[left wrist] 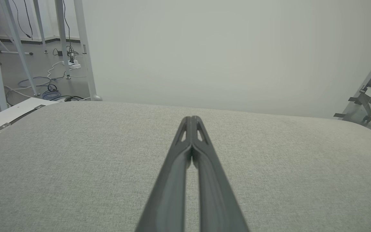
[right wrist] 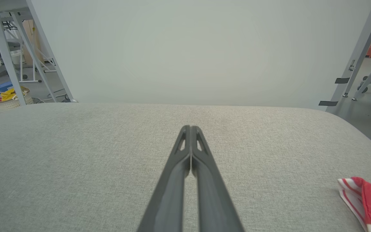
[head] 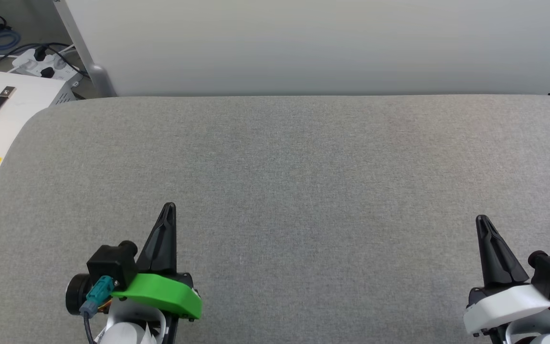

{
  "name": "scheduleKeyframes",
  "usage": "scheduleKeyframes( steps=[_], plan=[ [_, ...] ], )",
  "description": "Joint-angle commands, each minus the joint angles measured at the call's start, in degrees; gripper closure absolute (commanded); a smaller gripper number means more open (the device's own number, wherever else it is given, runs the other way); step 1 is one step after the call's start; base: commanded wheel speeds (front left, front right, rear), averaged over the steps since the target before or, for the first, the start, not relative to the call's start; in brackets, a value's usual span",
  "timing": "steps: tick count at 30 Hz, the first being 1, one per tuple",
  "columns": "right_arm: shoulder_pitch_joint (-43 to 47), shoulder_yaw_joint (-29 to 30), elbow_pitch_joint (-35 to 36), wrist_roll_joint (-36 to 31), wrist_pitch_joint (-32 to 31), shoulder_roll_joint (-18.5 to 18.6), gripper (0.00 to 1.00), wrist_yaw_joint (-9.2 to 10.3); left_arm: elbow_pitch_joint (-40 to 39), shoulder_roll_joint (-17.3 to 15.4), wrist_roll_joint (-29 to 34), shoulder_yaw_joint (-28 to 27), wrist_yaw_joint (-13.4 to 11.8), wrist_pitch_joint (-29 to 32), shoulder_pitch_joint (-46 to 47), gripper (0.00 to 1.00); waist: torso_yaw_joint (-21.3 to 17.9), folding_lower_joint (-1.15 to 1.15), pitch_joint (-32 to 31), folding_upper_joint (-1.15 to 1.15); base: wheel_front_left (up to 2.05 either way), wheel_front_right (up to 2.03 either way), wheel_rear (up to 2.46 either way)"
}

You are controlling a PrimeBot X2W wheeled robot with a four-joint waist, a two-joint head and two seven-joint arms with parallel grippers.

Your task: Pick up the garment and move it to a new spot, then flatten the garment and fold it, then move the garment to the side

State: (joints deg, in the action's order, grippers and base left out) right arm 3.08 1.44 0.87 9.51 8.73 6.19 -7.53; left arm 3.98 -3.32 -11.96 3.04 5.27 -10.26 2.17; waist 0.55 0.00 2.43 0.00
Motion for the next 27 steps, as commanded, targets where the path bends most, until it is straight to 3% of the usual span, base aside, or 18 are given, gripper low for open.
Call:
scheduleKeyframes(
  steps=[1,27],
  plan=[
    [-0.9,-0.2,-0.2,-0.6,-0.4,-0.2,1.00,0.01,-0.3,0.2,0.9,-0.3,-0.5,0.4,-0.7,1.00,0.0,0.00,0.0,0.00,0.00,0.00,0.00],
    [-1.6,-0.6,-0.4,-3.3,-3.0,-1.1,1.00,0.02,-1.4,0.2,4.3,-1.2,-2.0,3.4,-1.1,1.00,-0.2,0.00,-0.8,0.00,0.00,0.00,0.00]
  ],
)
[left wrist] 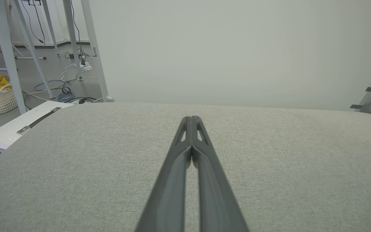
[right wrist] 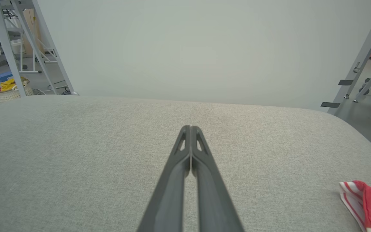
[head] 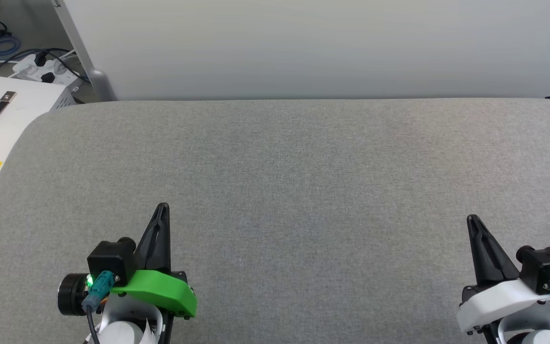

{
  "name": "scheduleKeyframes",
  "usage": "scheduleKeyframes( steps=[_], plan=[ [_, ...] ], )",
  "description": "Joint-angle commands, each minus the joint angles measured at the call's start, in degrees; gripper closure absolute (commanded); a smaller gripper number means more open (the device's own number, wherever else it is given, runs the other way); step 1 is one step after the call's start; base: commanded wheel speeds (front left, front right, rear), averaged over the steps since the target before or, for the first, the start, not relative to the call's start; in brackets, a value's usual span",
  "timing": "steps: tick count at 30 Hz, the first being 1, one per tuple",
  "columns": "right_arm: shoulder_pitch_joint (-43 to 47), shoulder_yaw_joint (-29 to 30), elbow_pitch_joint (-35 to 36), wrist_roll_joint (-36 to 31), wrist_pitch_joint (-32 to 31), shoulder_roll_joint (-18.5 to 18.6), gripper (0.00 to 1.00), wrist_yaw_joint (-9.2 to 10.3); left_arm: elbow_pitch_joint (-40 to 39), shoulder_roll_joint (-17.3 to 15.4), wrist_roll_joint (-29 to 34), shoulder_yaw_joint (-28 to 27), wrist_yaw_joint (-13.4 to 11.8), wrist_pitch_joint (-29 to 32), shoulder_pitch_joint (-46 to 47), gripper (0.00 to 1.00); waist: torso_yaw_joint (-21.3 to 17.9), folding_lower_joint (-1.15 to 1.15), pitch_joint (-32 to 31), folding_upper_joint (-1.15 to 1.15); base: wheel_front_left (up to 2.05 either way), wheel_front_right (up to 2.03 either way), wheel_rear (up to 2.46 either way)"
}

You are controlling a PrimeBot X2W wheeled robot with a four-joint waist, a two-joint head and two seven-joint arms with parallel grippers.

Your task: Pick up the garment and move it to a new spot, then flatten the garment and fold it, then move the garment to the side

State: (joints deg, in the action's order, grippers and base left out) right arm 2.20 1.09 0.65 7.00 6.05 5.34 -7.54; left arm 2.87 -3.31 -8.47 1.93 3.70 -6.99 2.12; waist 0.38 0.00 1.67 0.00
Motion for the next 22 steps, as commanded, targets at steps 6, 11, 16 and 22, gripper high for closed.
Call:
scheduleKeyframes(
  steps=[6,11,16,22],
  plan=[
    [-0.9,-0.3,-0.2,-1.4,-0.9,-0.5,1.00,0.04,-0.6,0.3,1.5,-0.2,-0.7,0.9,-1.2,1.00,0.0,0.00,-0.2,0.00,0.00,0.00,0.00],
    [-1.0,-0.4,-0.3,-2.1,-1.4,-0.7,1.00,0.04,-0.8,0.3,2.3,-0.4,-1.0,1.6,-1.3,1.00,-0.1,0.00,-0.4,0.00,0.00,0.00,0.00],
    [-1.1,-0.5,-0.3,-2.6,-1.9,-0.9,1.00,0.04,-1.0,0.3,2.9,-0.6,-1.3,2.1,-1.4,1.00,-0.1,0.00,-0.5,0.00,0.00,0.00,0.00],
    [-1.3,-0.6,-0.4,-3.2,-2.5,-1.1,1.00,0.04,-1.3,0.3,3.7,-0.8,-1.7,2.8,-1.5,1.00,-0.1,0.00,-0.7,0.00,0.00,0.00,0.00]
  ],
)
